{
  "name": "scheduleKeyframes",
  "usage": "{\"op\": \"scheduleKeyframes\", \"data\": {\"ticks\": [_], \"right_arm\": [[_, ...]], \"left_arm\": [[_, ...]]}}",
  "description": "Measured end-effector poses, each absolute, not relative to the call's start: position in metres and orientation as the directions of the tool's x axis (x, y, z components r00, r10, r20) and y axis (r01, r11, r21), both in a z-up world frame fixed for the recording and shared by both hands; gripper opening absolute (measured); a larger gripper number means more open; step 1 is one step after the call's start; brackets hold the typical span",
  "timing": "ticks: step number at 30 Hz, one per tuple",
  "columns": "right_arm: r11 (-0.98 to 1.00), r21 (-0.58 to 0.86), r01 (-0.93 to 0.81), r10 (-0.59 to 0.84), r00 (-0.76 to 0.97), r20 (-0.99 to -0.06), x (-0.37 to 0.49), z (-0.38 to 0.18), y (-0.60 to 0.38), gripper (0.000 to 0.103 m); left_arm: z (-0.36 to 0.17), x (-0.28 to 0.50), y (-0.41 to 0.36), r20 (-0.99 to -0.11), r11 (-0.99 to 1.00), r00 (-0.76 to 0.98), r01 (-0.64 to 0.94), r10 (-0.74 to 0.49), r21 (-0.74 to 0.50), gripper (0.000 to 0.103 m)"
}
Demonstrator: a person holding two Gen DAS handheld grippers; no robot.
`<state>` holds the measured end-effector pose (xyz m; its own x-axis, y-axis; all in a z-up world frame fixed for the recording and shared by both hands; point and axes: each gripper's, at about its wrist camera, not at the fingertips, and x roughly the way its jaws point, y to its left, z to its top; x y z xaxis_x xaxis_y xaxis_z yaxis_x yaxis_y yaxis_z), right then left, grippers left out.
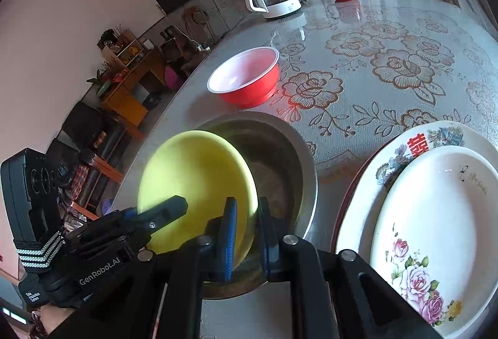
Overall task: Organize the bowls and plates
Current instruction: 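Carry the yellow bowl over the steel bowl with both grippers, then lower the yellow bowl into the steel bowl and open both grippers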
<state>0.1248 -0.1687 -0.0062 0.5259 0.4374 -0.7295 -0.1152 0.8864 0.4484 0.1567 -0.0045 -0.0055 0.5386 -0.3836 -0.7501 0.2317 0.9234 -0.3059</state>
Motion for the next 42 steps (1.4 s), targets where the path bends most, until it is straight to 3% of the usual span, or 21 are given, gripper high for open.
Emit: {"op": "scheduleKeyframes", "data": {"ticks": [6,14,22,30,32,34,38,42], "right_arm": [[0.893,0.437,-0.105,0.424,0.520,-0.741,0.128,-0.008,-0.169,0.013],[0.900,0.426,-0.091,0.411,0.502,-0.761,0.132,-0.011,-0.165,0.013],[0.907,0.410,-0.095,0.398,0.509,-0.763,0.133,-0.013,-0.163,0.013],[0.922,0.379,-0.076,0.357,0.540,-0.762,0.133,-0.005,-0.166,0.016],[0.931,0.358,-0.069,0.334,0.554,-0.762,0.132,-0.003,-0.168,0.018],[0.932,0.356,-0.069,0.330,0.564,-0.757,0.131,-0.001,-0.171,0.019],[0.930,0.360,-0.075,0.338,0.561,-0.756,0.131,0.000,-0.171,0.019],[0.925,0.370,-0.082,0.352,0.549,-0.758,0.130,-0.003,-0.168,0.019]], "left_arm": [[-0.007,0.159,-0.010,-0.756,0.930,0.542,0.246,-0.366,-0.274,0.024],[-0.007,0.161,-0.018,-0.752,0.935,0.561,0.267,-0.347,-0.233,0.049],[-0.007,0.164,-0.013,-0.737,0.925,0.561,0.264,-0.377,-0.272,0.051],[-0.003,0.168,-0.020,-0.730,0.916,0.555,0.284,-0.398,-0.283,0.072],[0.001,0.165,-0.016,-0.709,0.915,0.579,0.276,-0.403,-0.294,0.084],[0.005,0.164,-0.011,-0.685,0.910,0.599,0.267,-0.415,-0.317,0.089],[0.010,0.161,-0.002,-0.666,0.911,0.623,0.239,-0.410,-0.337,0.089],[0.013,0.159,-0.003,-0.682,0.949,0.659,0.216,-0.317,-0.231,0.089]]}}
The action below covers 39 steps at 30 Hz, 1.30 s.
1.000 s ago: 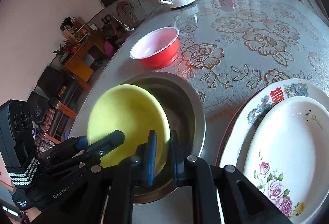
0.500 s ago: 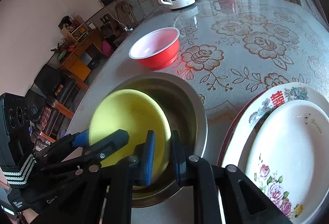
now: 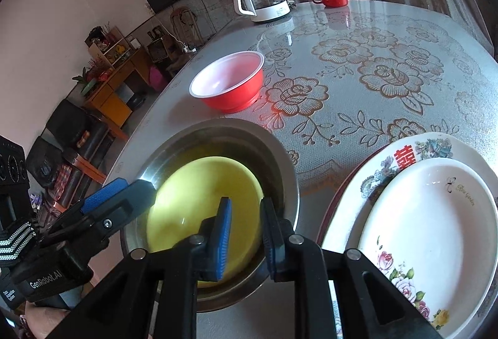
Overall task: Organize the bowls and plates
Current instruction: 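Lower the yellow bowl into the steel bowl and open both grippers, then reach both grippers to the rim of the pink-and-red bowl and close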
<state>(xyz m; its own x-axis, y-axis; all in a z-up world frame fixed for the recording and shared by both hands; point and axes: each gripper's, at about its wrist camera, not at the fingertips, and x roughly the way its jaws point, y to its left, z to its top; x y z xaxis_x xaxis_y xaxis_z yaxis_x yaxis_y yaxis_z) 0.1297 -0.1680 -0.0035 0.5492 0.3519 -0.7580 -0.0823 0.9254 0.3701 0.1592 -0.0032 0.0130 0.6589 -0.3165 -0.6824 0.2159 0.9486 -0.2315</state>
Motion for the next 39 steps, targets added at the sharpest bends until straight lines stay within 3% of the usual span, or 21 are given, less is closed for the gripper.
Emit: {"op": "scheduleKeyframes", "data": {"ticks": [5,10,13,17,25,39], "right_arm": [[0.926,0.368,-0.084,0.351,0.546,-0.760,0.129,-0.004,-0.166,0.019],[0.925,0.370,-0.086,0.355,0.542,-0.762,0.130,-0.005,-0.167,0.019],[0.924,0.372,-0.084,0.356,0.539,-0.763,0.130,-0.006,-0.168,0.019],[0.922,0.376,-0.090,0.364,0.533,-0.764,0.131,-0.004,-0.167,0.019],[0.917,0.382,-0.115,0.380,0.542,-0.749,0.139,0.009,-0.169,0.020],[0.921,0.377,-0.096,0.365,0.547,-0.753,0.204,0.027,-0.195,0.033]], "left_arm": [[0.008,0.160,-0.010,-0.705,0.965,0.663,0.226,-0.253,-0.134,0.089],[0.004,0.163,-0.007,-0.719,0.966,0.647,0.213,-0.254,-0.149,0.089],[0.003,0.164,-0.006,-0.729,0.968,0.640,0.206,-0.244,-0.144,0.094],[0.007,0.165,0.002,-0.728,0.965,0.633,0.182,-0.263,-0.191,0.100],[0.014,0.180,0.020,-0.734,0.955,0.615,0.133,-0.290,-0.266,0.102],[0.023,0.239,0.049,-0.739,0.924,0.586,0.041,-0.332,-0.381,0.102]]}}
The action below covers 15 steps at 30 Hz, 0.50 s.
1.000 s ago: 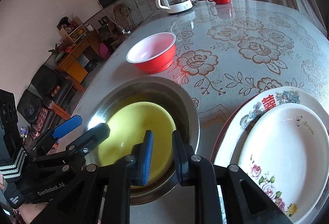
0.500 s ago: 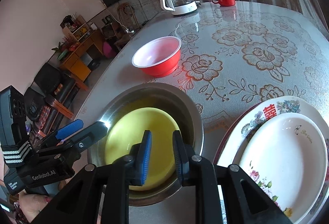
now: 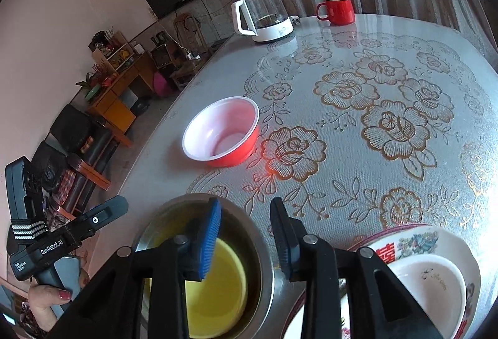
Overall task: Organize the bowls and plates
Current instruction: 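Reach both grippers to the rim of the pink-and-red bowl and close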
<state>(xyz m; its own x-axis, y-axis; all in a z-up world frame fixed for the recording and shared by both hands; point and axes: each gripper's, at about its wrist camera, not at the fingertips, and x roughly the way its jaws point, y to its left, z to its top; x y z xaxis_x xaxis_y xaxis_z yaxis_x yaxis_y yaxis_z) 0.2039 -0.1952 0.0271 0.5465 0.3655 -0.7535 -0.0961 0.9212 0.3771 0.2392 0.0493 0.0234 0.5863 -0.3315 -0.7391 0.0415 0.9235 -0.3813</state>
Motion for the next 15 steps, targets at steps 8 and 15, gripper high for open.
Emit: {"op": "scheduleKeyframes", "data": {"ticks": [8,15], "right_arm": [[0.900,0.426,-0.097,0.414,0.500,-0.761,0.254,0.020,-0.194,0.033],[0.900,0.427,-0.090,0.415,0.474,-0.777,0.301,0.007,-0.183,0.033]], "left_arm": [[0.018,0.286,0.050,-0.748,0.898,0.548,0.013,-0.375,-0.441,0.102],[0.009,0.317,0.044,-0.742,0.874,0.525,0.008,-0.417,-0.486,0.102]]}}
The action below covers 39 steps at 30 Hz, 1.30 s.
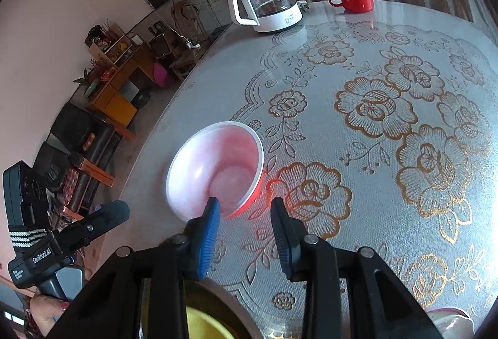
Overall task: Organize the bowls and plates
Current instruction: 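Reach both grippers to the rim of the pink-and-red bowl and close, then lift the pink-and-red bowl and carry it over the steel bowl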
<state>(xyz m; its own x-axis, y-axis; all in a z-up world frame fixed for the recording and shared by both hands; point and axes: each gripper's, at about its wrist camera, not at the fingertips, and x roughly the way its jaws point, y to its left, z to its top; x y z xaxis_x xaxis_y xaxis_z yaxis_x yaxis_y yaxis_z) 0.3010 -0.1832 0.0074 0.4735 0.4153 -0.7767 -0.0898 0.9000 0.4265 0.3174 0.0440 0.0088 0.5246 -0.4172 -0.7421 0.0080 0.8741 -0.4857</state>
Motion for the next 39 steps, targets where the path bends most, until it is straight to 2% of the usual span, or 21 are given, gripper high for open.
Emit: {"op": "scheduleKeyframes", "data": {"ticks": [6,9,12,16,22,26,30,32,39], "right_arm": [[0.892,0.449,-0.041,0.421,0.436,-0.796,0.333,-0.012,-0.184,0.033],[0.889,0.456,-0.037,0.427,0.422,-0.800,0.342,-0.020,-0.184,0.033],[0.885,0.464,-0.035,0.438,0.403,-0.804,0.347,-0.029,-0.183,0.033],[0.877,0.479,-0.033,0.453,0.389,-0.802,0.350,-0.037,-0.183,0.026],[0.877,0.479,-0.032,0.454,0.380,-0.806,0.351,-0.044,-0.183,0.023],[0.879,0.476,-0.032,0.453,0.373,-0.810,0.350,-0.046,-0.180,0.019],[0.878,0.478,-0.029,0.454,0.370,-0.810,0.347,-0.046,-0.179,0.016],[0.881,0.472,-0.033,0.449,0.373,-0.812,0.346,-0.043,-0.178,0.013],[0.876,0.479,-0.058,0.460,0.397,-0.794,0.339,-0.035,-0.177,0.009]], "left_arm": [[0.001,0.340,0.034,-0.750,0.872,0.500,0.021,-0.433,-0.489,0.100],[-0.004,0.350,0.030,-0.759,0.873,0.483,0.023,-0.437,-0.487,0.095],[-0.009,0.357,0.026,-0.766,0.877,0.474,0.027,-0.434,-0.480,0.087],[-0.015,0.363,0.019,-0.776,0.882,0.452,0.054,-0.440,-0.469,0.072],[-0.020,0.364,0.012,-0.780,0.885,0.442,0.074,-0.442,-0.459,0.058],[-0.018,0.364,0.008,-0.786,0.899,0.450,0.100,-0.423,-0.426,0.044],[-0.016,0.360,0.006,-0.794,0.913,0.459,0.115,-0.399,-0.393,0.038],[-0.013,0.358,0.005,-0.791,0.918,0.474,0.123,-0.387,-0.376,0.030],[0.000,0.346,-0.007,-0.785,0.938,0.512,0.179,-0.348,-0.299,0.025]]}}
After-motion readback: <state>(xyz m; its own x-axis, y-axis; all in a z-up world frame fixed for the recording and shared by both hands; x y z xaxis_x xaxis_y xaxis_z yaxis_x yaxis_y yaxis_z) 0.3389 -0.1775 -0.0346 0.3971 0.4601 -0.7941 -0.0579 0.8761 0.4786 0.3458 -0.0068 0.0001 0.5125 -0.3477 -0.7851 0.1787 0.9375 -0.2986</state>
